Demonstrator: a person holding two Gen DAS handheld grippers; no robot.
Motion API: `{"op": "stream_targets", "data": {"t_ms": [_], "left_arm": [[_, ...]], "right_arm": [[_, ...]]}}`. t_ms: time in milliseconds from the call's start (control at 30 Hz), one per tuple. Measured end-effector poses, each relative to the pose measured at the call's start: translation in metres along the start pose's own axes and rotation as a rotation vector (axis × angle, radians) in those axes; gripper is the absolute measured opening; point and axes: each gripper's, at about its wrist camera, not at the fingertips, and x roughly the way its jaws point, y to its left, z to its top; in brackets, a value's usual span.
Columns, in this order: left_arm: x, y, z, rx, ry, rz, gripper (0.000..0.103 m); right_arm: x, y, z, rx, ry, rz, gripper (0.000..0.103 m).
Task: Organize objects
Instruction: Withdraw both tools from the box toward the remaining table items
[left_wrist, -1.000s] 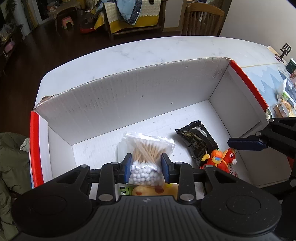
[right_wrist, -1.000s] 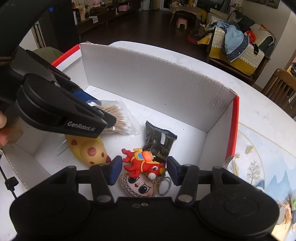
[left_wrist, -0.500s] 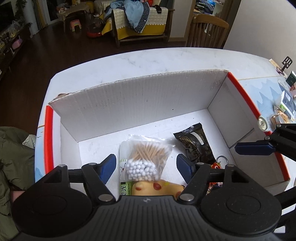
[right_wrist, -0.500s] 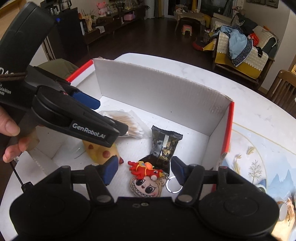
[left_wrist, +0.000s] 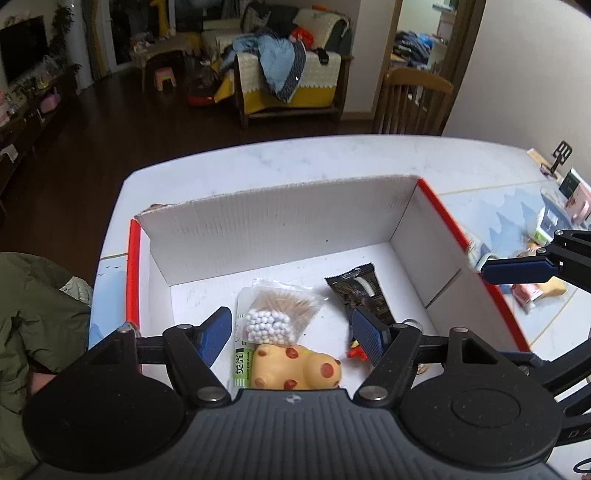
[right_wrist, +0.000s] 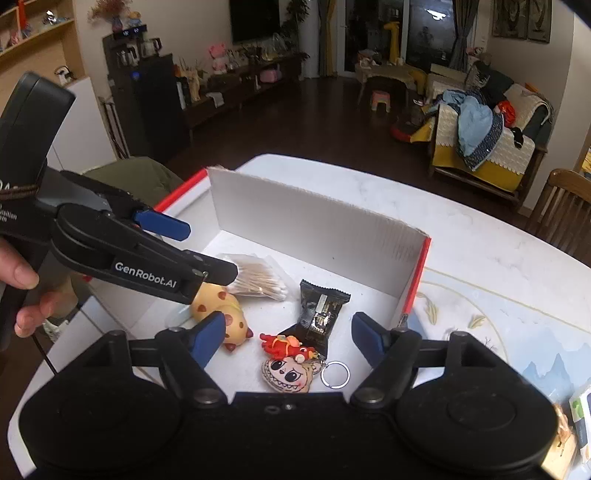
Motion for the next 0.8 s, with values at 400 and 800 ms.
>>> {"op": "stream_targets", "data": {"t_ms": [400, 800], "left_arm": [[-0.041, -0.037, -0.023, 0.013, -0.082, 0.037, 0.071], [-0.065, -0.079, -0.038, -0.045, -0.136, 0.044, 0.079]], "right_arm": [[-0.053, -0.013, -0.017, -0.038, -0.115, 0.075, 0.091], [-0.100, -0.043, -0.049, -0.020, -0.182, 0.130, 0.102]]}}
